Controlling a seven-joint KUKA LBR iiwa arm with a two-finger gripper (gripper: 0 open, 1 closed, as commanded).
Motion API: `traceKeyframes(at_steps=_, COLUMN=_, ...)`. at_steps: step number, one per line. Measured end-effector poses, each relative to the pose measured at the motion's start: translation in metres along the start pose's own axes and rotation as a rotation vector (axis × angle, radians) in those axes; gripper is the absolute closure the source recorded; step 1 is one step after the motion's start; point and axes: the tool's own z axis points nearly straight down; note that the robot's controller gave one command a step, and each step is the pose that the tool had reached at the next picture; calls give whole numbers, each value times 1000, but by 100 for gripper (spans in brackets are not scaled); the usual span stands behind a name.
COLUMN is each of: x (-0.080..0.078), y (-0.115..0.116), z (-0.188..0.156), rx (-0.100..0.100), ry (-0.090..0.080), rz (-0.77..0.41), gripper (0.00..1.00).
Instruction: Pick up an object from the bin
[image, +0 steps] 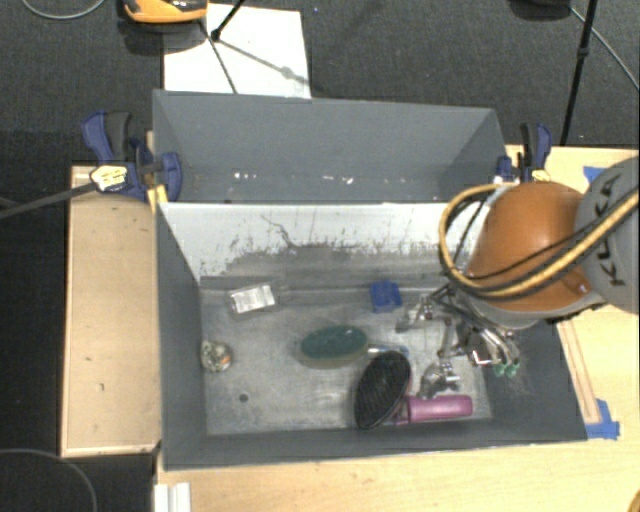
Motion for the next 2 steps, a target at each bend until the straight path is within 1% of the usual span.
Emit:
traceKeyframes(at_steps=1, x=-33, y=57, z=94, rx=2, ry=-4, rz=-267, gripper=0)
traceKeyframes(at_steps=2, x=-33, y=57, z=93, rx=3, ry=-5, rz=-270, gripper=100)
